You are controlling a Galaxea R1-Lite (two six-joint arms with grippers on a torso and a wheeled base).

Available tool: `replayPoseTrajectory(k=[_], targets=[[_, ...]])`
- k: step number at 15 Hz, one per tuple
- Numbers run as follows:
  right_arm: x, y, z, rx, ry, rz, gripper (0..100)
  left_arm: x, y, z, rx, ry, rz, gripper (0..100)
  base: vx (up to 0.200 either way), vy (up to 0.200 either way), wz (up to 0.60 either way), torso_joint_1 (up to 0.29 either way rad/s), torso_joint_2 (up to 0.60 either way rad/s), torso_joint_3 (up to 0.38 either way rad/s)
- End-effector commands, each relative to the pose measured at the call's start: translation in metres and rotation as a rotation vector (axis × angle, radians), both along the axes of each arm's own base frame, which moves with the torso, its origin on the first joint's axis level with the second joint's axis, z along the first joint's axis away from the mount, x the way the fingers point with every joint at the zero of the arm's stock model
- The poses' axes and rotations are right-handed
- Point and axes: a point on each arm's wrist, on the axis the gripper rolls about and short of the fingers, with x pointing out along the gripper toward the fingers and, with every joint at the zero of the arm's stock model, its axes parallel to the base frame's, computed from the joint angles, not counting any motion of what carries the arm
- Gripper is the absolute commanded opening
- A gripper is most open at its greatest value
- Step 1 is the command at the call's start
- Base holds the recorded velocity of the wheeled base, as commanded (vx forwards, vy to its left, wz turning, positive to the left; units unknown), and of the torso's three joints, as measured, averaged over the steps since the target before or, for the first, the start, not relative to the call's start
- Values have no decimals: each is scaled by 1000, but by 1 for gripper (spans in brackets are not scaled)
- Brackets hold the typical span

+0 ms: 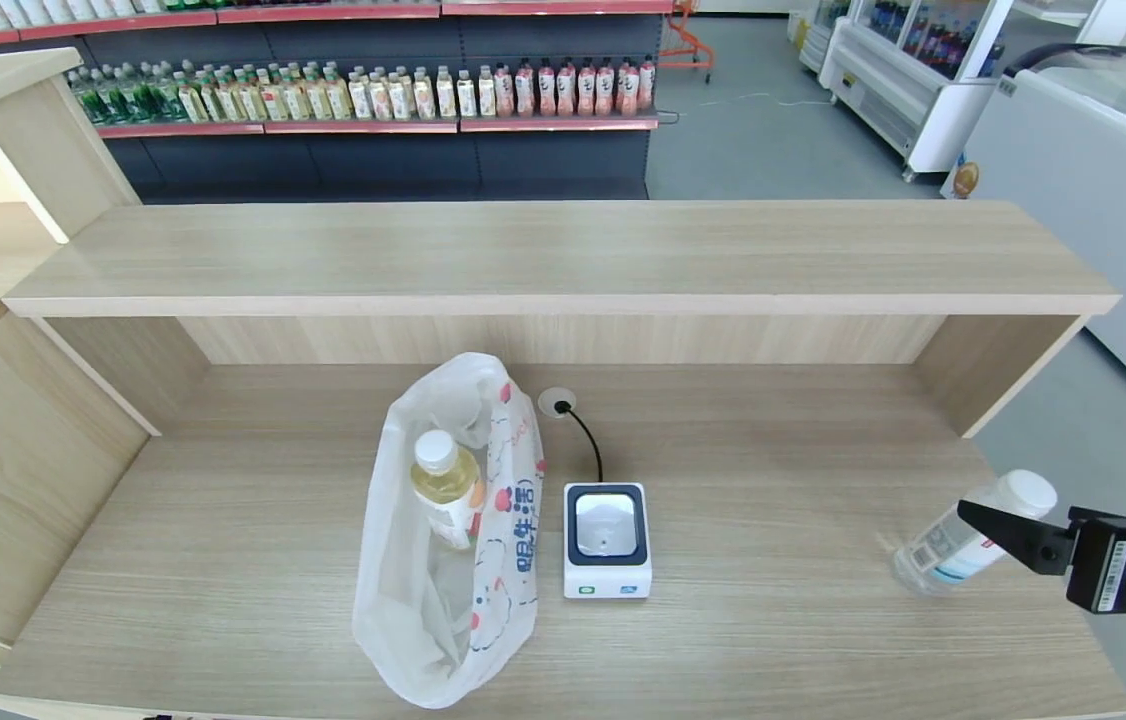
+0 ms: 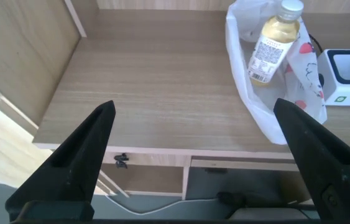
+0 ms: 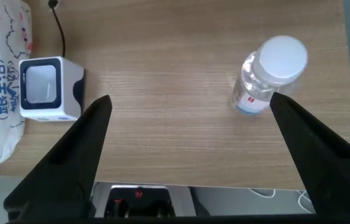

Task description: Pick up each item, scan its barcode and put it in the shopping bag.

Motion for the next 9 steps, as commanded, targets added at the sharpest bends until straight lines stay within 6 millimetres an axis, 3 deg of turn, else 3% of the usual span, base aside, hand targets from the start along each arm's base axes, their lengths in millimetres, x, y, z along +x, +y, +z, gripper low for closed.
replayPoseTrajectory(k=[1,5,9], targets=[[2,0,-2,-2,11,0,100,0,0,0,0,0,0,100,-200,-200,0,2,2,2],[0,0,-5,-4,23,0,100,0,0,0,0,0,0,100,-200,-200,0,10,2,-2],[2,0,-12,-13,57,-13,100,0,0,0,0,0,0,100,0,0,0,0,0,0]])
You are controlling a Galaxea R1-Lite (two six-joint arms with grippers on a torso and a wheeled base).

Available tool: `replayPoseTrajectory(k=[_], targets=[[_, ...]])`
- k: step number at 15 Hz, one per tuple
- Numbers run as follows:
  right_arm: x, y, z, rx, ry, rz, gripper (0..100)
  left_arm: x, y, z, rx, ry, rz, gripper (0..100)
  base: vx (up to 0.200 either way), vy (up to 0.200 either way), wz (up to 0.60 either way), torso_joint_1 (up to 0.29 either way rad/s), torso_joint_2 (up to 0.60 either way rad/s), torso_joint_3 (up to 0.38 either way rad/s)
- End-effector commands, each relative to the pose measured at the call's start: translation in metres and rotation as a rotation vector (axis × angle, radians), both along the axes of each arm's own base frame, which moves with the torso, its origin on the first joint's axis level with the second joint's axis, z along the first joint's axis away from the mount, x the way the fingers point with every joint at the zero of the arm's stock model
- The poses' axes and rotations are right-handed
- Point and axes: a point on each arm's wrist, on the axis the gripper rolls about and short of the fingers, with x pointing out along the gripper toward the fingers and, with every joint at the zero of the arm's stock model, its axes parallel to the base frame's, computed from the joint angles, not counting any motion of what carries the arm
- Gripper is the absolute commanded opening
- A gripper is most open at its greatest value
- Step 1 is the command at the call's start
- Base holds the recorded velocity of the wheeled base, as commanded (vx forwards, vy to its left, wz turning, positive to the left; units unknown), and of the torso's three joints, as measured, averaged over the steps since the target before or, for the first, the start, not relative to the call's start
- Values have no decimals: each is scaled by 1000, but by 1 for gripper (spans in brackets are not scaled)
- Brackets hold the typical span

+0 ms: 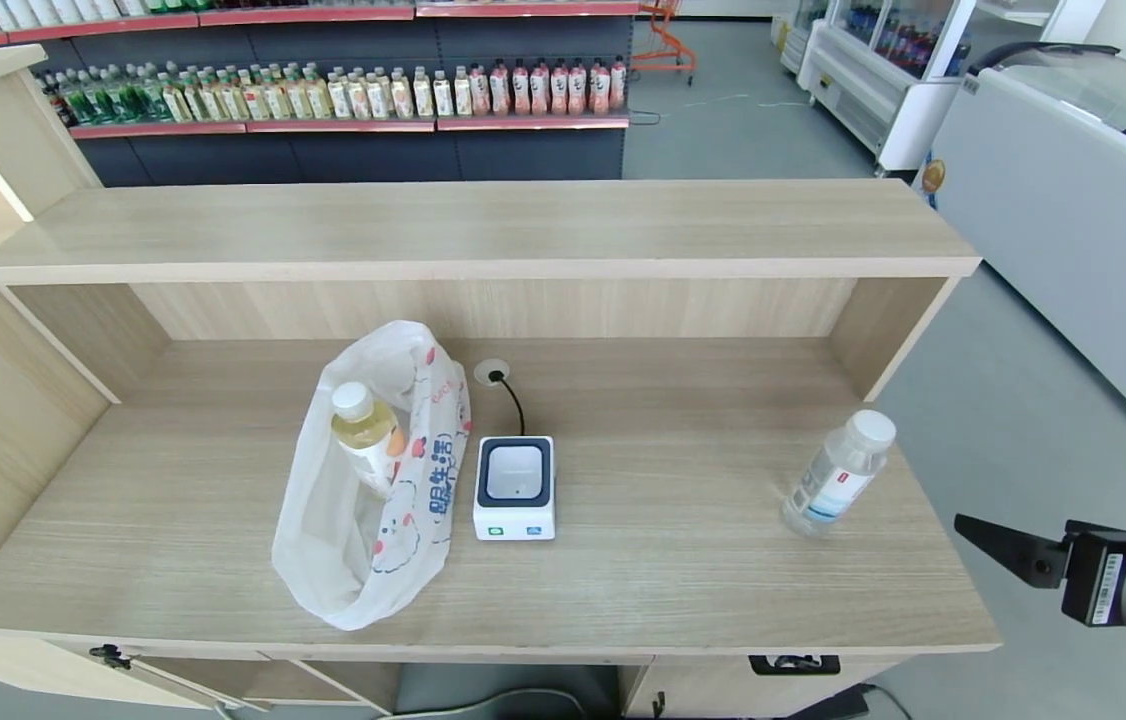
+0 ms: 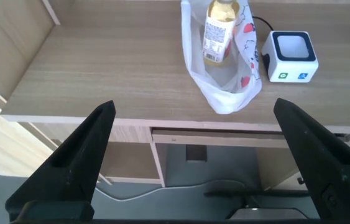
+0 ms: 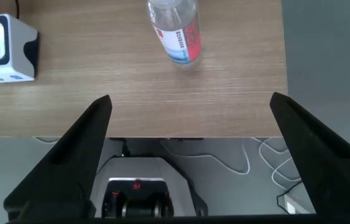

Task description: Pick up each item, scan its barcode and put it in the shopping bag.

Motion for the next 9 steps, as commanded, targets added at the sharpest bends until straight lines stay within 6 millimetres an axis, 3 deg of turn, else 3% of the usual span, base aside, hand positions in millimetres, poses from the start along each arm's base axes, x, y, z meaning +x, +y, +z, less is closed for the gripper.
replayPoseTrajectory(k=[1,2,5,9], targets=[[7,-3,-8,-14,46,-37,100,0,0,0,2,0,1,100,0,0,0,0,0,0],[12,-6,-11,-27,63,-72,100,0,0,0,2,0,1,100,0,0,0,0,0,0],[20,-6,-14,-35,77,-94,100,0,0,0,2,0,1,100,0,-200,0,4,6,4],[39,-4,-19,-26,61,-87,100,0,0,0,2,0,1,100,0,0,0,0,0,0]])
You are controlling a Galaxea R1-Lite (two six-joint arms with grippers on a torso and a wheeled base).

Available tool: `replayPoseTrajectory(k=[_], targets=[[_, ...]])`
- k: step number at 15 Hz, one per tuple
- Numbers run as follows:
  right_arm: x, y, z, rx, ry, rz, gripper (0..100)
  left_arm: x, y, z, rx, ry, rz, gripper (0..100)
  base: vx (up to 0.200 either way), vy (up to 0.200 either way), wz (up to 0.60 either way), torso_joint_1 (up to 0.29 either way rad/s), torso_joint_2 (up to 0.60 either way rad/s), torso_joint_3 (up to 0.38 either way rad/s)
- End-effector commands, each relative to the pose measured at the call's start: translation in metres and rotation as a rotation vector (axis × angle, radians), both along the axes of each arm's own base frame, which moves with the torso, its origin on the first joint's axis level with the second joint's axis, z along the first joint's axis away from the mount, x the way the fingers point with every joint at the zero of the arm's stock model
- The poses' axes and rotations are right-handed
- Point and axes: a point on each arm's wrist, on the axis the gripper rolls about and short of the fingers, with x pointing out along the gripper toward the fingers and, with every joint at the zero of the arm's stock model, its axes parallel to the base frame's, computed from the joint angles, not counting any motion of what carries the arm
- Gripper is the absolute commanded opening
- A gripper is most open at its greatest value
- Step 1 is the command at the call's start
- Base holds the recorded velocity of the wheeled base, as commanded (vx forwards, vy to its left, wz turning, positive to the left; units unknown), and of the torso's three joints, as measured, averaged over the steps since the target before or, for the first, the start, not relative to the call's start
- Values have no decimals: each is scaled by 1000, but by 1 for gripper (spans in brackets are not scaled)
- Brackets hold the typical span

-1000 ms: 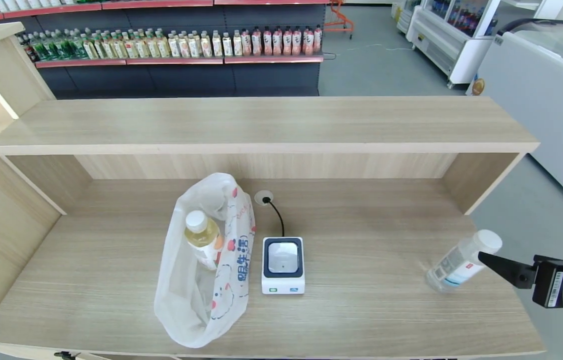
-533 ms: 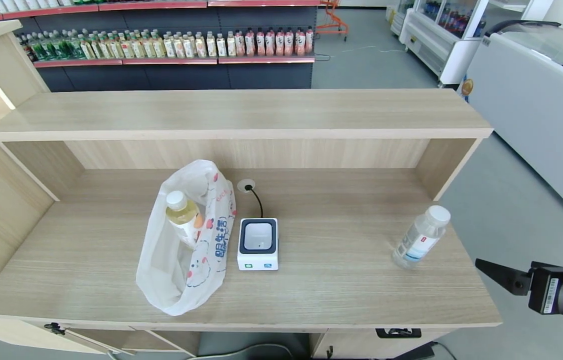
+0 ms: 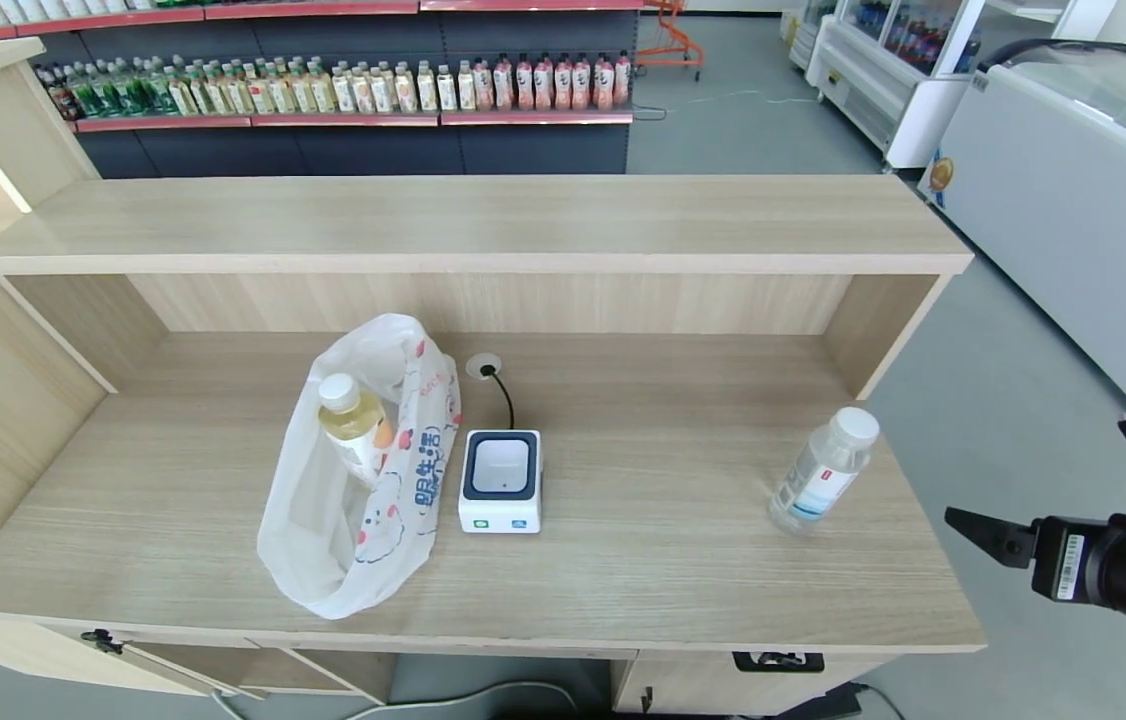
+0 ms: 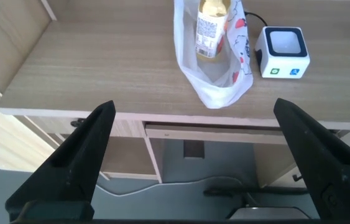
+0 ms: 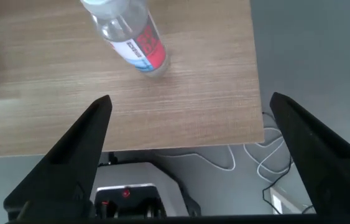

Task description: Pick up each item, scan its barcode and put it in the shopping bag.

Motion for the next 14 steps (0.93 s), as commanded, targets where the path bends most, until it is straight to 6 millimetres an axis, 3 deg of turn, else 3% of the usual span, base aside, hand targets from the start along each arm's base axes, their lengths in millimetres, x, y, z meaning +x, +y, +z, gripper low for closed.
replayPoseTrajectory(k=[1,9,14], targets=[[22,2,-12,2,15,1,100,0,0,0,0,1,0,100,0,0,0,0,0,0],[71,23,-57,0,-78,64,100,0,0,0,0,-1,0,100,0,0,0,0,0,0],[88,36,-72,-17,-118,111,100,0,0,0,0,-1,0,100,0,0,0,0,0,0]])
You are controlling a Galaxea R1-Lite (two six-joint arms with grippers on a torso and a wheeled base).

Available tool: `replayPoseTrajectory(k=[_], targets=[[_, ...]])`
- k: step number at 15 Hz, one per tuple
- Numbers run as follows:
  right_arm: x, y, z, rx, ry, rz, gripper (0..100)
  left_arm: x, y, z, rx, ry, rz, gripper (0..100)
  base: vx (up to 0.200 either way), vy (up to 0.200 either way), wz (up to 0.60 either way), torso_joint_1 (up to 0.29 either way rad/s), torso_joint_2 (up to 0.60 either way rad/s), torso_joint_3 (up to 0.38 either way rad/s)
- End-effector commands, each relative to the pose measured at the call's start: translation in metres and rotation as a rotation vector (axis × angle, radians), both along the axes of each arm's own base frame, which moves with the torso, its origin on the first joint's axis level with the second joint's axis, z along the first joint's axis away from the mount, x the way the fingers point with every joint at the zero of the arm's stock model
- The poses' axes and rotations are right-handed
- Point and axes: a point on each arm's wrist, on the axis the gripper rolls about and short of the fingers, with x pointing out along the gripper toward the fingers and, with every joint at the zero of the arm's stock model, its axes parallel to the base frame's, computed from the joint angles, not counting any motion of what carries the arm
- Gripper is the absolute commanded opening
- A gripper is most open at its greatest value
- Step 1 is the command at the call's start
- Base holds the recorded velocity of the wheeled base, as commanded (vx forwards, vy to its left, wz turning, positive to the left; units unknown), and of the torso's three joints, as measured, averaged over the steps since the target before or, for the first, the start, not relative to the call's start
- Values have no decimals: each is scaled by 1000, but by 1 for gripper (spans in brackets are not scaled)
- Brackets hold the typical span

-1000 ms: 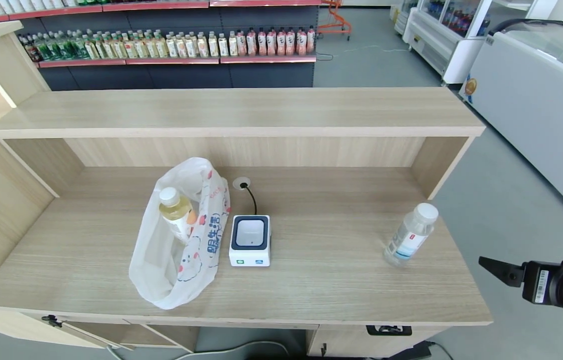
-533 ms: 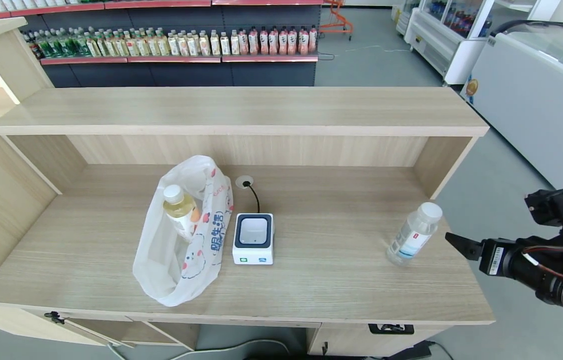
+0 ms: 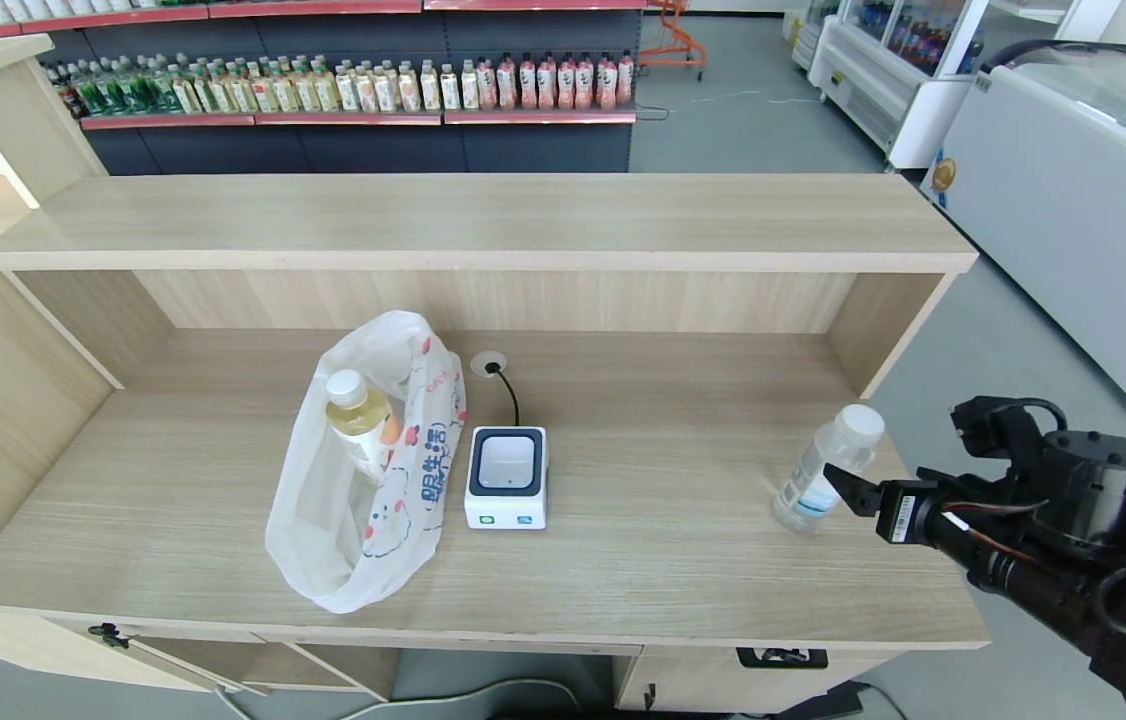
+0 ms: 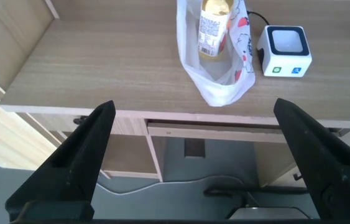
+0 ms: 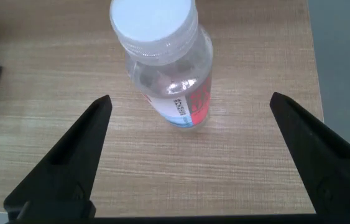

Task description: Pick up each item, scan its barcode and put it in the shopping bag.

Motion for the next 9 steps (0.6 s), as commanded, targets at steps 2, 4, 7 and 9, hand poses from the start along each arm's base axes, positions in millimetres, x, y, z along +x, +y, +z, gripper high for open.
replayPoseTrajectory(k=[2,4,7,9], targets=[[13,8,-19,-18,38,26,100,0,0,0,1,-1,0,100,0,0,0,0,0,0],[22,16,-21,-23,3,44,100,0,0,0,1,1,0,100,0,0,0,0,0,0],[34,25,-24,-43,-21,71,100,0,0,0,1,-1,0,100,0,0,0,0,0,0],[42,30,-29,-46,-25,78,100,0,0,0,1,-1,0,100,0,0,0,0,0,0]])
